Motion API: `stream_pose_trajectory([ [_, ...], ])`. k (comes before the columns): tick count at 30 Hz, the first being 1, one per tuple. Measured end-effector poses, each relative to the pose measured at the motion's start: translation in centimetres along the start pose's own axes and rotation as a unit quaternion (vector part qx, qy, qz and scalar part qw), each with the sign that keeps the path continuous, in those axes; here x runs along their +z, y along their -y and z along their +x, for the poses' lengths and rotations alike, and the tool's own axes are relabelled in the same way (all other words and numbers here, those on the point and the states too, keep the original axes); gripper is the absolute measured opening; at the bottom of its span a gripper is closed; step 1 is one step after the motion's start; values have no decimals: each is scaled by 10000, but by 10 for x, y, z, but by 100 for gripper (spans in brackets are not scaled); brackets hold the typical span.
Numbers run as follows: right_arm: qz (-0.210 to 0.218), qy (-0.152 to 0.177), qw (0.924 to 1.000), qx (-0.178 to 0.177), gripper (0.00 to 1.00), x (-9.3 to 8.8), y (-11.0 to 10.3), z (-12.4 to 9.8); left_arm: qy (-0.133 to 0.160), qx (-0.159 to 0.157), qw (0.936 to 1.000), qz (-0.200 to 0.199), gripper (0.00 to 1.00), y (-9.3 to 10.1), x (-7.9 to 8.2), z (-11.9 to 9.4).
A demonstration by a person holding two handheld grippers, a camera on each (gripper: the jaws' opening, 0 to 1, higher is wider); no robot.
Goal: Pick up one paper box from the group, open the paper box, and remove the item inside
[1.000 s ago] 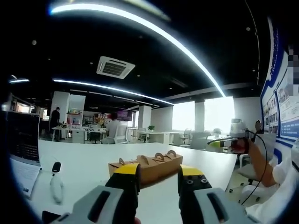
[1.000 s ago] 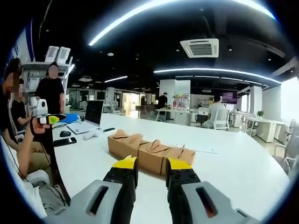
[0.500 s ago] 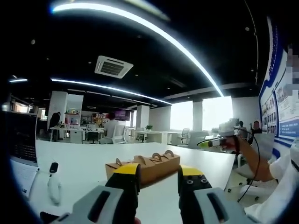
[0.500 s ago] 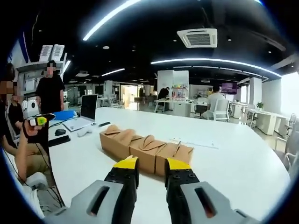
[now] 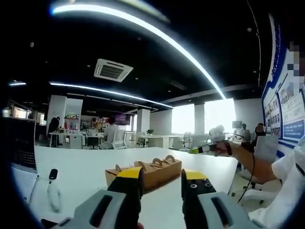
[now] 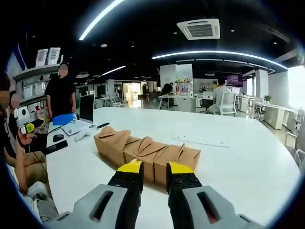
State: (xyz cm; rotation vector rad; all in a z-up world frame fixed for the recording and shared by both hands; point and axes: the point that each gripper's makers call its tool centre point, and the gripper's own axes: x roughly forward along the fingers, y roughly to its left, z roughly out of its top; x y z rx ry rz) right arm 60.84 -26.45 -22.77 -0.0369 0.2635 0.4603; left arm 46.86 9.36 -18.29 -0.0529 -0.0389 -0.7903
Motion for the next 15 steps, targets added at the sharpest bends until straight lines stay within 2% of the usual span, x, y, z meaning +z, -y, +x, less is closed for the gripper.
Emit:
stream_pose_trajectory([
  [6,32,-224,9997,-114,20,-5,13,22,-51,-67,10000,22,33,4,-2,4],
  [15,163,-417,9988,-212,20,-14,19,38,-55,-116,9999,34,33,7,-3,5],
])
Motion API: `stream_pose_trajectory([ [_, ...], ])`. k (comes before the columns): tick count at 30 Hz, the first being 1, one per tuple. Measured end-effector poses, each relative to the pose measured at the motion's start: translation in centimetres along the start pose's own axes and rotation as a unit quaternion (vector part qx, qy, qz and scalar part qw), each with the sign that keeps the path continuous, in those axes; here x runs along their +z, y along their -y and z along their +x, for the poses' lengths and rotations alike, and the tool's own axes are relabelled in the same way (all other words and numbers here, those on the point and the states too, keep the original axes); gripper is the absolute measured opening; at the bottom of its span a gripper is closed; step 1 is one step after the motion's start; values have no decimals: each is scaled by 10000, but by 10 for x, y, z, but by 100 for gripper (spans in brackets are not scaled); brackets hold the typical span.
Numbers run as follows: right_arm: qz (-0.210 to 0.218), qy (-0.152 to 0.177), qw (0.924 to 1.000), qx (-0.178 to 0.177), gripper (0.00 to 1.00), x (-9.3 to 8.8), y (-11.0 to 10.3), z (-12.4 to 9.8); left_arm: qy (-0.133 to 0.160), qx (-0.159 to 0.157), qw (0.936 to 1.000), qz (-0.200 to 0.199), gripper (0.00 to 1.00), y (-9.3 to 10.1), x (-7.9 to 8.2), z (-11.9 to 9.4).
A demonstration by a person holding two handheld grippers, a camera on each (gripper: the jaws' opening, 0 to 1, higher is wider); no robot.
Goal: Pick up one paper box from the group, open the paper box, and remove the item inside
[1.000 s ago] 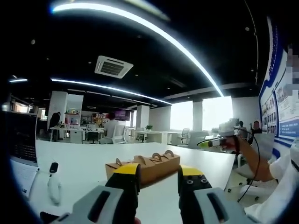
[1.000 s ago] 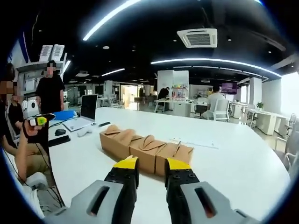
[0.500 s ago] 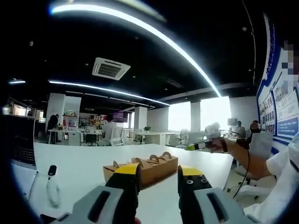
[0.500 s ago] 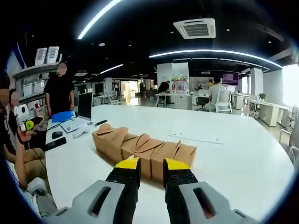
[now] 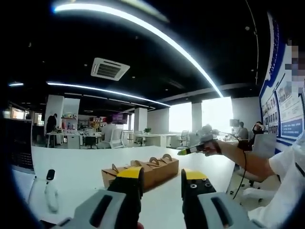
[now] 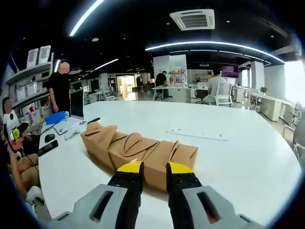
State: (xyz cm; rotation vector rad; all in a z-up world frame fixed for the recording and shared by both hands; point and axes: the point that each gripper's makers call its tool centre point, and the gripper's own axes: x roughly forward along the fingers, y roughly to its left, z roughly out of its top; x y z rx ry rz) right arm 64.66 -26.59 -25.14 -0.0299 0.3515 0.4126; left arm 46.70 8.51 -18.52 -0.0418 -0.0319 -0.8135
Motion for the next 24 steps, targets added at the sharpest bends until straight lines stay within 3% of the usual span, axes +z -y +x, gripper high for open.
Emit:
stream_pose_trajectory([
  [13,68,-298,9992,-244,20,-8,12,23,12,-6,10000,-4,33,1,1,-1],
  [24,156,-375,9981,-455,20,-2,23,44,31,8,10000,2,33,0,2,-4],
])
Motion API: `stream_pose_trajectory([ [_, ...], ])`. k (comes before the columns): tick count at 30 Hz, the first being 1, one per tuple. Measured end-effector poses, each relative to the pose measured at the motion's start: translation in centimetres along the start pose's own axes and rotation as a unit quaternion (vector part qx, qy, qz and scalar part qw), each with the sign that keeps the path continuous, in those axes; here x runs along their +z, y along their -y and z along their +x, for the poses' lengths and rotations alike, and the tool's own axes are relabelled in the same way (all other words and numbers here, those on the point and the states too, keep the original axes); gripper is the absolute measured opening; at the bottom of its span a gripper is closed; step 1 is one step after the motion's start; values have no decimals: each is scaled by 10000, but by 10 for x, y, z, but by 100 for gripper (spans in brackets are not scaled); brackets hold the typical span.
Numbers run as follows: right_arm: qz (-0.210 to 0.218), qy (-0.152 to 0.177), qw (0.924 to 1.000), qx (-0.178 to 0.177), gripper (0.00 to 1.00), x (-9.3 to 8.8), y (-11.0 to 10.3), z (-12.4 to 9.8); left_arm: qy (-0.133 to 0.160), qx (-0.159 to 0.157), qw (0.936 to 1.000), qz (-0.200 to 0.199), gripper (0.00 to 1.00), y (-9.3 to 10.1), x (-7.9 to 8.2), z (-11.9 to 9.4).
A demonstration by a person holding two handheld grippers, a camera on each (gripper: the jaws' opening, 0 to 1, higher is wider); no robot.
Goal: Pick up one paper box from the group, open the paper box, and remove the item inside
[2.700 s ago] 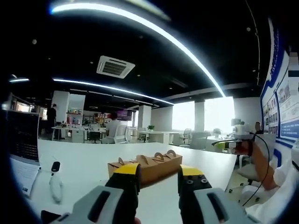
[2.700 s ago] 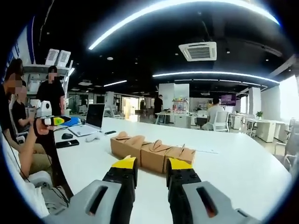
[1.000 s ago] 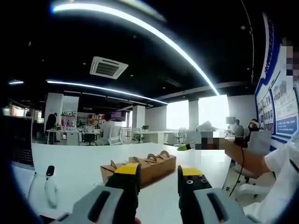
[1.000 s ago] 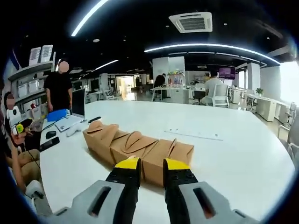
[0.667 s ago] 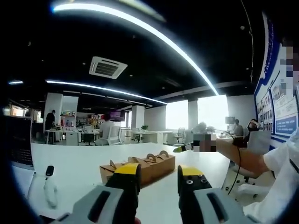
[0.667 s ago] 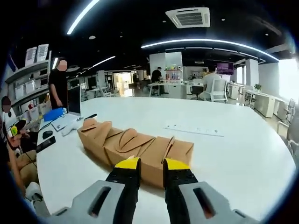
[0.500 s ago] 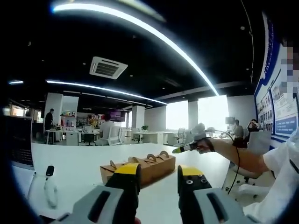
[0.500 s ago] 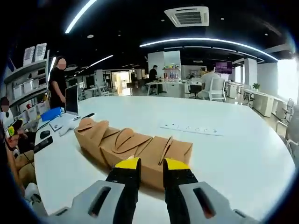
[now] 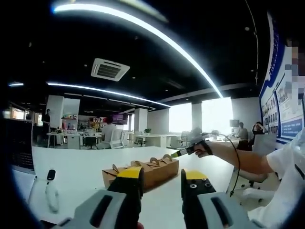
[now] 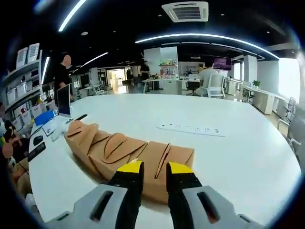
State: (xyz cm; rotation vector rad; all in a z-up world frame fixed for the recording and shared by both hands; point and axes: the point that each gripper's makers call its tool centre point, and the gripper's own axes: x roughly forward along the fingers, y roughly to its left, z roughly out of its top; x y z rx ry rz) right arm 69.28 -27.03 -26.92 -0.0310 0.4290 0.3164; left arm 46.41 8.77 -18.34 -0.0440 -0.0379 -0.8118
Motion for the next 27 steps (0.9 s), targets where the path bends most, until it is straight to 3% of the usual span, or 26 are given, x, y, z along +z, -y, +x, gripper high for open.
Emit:
stream_pose_trajectory([
  [11,140,-134,9997,-137,19,-11,3,14,66,23,10000,-18,33,-5,3,-3],
  [21,-87,-306,9989,-345,15,-17,9,12,89,29,10000,-30,32,-5,4,-4],
  [27,60,-303,9986,-429,3,-17,8,10,92,-20,10000,-28,32,-3,5,-2],
])
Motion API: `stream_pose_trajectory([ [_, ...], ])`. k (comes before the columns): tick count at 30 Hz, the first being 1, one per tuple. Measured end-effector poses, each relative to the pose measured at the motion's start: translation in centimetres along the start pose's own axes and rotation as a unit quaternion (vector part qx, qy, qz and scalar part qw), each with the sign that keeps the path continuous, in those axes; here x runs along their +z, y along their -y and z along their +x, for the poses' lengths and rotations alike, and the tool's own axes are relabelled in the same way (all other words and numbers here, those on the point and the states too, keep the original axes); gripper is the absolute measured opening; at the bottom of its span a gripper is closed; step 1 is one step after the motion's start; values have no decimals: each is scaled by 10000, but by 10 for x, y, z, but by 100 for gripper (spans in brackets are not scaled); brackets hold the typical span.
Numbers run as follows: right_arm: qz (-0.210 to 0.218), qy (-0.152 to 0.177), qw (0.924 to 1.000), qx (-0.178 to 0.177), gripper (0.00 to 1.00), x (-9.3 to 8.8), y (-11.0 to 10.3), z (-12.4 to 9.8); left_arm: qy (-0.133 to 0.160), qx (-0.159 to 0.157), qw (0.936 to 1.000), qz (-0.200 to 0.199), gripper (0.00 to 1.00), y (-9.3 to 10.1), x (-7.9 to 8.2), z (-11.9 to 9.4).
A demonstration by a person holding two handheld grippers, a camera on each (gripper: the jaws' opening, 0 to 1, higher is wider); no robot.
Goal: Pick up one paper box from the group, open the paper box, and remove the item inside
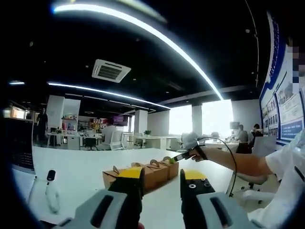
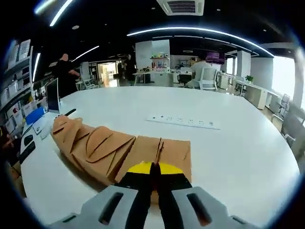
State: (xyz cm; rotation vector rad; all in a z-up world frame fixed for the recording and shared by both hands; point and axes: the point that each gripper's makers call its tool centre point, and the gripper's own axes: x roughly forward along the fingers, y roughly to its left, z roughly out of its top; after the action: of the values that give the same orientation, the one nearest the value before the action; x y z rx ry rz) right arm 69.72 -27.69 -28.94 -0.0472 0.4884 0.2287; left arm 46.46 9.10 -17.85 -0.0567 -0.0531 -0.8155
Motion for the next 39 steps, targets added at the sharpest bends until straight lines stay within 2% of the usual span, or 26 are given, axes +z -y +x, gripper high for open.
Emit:
stream_pose_trajectory([
  [15,58,33,9999,-154,3,-3,5,-5,3,52,10000,-14,30,-2,0,-1],
  [21,107,94,9994,-301,3,-3,11,-15,-15,19,10000,-1,30,0,-1,2],
  [39,221,152,9994,-215,3,-16,21,-27,-15,16,10000,23,30,3,-1,1],
])
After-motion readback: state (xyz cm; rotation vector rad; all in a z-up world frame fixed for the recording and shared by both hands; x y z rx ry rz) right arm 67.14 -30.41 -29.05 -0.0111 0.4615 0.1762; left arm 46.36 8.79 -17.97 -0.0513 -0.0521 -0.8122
